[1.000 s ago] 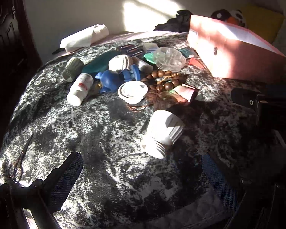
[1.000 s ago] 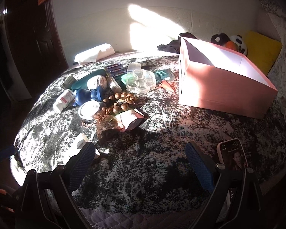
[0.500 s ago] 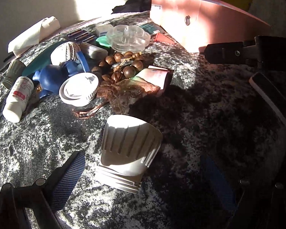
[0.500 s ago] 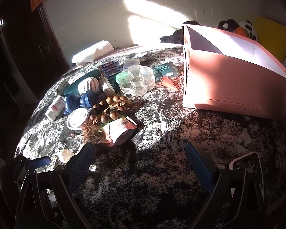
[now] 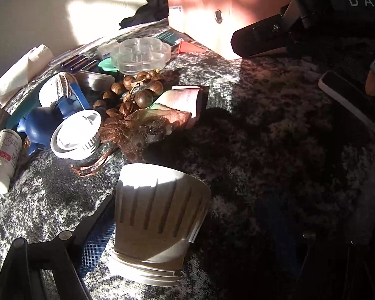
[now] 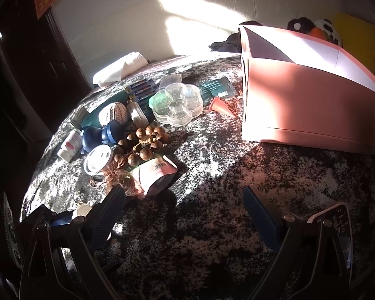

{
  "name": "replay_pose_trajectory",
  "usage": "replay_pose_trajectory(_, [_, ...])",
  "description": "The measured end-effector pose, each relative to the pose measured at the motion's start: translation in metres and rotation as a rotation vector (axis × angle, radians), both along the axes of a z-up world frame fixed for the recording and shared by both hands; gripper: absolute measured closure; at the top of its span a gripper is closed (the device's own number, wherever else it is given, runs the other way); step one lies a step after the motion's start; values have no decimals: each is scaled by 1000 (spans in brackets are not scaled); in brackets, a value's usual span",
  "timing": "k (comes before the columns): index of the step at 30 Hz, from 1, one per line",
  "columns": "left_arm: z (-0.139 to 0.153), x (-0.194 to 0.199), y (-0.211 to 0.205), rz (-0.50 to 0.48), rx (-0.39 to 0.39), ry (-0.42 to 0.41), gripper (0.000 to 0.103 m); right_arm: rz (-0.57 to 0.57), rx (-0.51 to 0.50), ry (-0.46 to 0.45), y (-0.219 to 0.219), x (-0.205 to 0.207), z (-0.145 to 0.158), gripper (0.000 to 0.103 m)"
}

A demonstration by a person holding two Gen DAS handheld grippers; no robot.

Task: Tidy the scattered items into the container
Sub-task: 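Grasp the white ribbed cup with the left tool while the right tool approaches the brown pouch, then grasp the brown drawstring pouch with the right tool while the left holds the cup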

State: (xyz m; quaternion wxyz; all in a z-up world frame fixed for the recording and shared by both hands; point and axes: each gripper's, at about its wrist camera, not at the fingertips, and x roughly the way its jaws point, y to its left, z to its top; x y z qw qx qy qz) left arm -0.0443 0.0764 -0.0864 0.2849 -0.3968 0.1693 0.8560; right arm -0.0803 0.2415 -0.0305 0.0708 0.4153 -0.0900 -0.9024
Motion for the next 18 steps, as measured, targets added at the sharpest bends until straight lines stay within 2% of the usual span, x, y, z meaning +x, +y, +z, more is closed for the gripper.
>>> replay_pose_trajectory(4, [-6, -1, -5, 3, -14, -25, 15, 12, 8, -9, -5, -4, -3, 6])
replay_pose_trajectory(5, [-5, 0, -5, 2, -10, -23, 29, 14, 11, -11, -6, -5, -4, 6])
replay_pose_trajectory(6, [-3, 0, -6, 1, -4, -20, 49, 17, 15, -14, -8, -6, -5, 6])
replay_pose_trajectory(10, [-2, -2, -10, 25, -13, -13, 52, 37, 32, -34, -17, -12, -10, 10])
replay_pose_trajectory(15, [11, -5, -28, 71, 69, -3, 52, 81, 51, -43, -34, -18, -14, 17])
replay_pose_trajectory(18, [19, -6, -39, 100, 88, 14, 52, 115, 63, -50, -47, -21, -17, 21])
